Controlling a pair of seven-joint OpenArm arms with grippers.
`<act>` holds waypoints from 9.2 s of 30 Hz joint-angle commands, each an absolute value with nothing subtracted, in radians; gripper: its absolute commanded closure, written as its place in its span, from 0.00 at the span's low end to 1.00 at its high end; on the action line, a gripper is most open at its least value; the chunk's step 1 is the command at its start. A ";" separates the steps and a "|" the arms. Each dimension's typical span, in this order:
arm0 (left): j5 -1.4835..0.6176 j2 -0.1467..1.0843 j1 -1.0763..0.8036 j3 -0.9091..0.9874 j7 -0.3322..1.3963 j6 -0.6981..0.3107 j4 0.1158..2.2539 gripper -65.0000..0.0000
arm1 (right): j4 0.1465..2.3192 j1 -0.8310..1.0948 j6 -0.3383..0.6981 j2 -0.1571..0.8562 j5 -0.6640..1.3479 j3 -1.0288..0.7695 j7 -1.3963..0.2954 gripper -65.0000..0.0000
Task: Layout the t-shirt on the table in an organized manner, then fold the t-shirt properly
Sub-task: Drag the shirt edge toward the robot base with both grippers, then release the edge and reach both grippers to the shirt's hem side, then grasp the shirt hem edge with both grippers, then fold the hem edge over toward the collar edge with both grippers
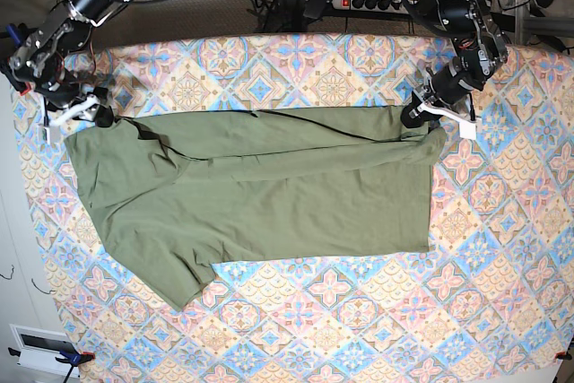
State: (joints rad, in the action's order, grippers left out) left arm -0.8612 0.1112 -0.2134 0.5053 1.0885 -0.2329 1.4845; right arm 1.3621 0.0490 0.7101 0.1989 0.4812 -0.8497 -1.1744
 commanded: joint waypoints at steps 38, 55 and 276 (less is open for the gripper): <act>-0.958 0.295 -0.308 0.510 1.092 -0.226 1.498 1.00 | 1.434 0.130 0.698 0.219 0.693 -0.885 -1.244 0.92; -1.084 0.383 -0.506 0.503 1.090 -0.228 1.589 1.00 | 1.575 0.298 0.698 0.185 0.746 -0.885 -1.251 0.91; -0.504 0.384 -0.309 0.403 0.811 -0.229 1.886 1.00 | 1.771 0.028 0.698 0.355 0.417 -0.398 -1.135 0.97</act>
State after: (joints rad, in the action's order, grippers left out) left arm -0.4984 0.3687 -0.3157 0.3958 0.8307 -0.2279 1.8660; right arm 1.7546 0.0399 0.6998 0.3355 0.4152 -0.3882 -1.1484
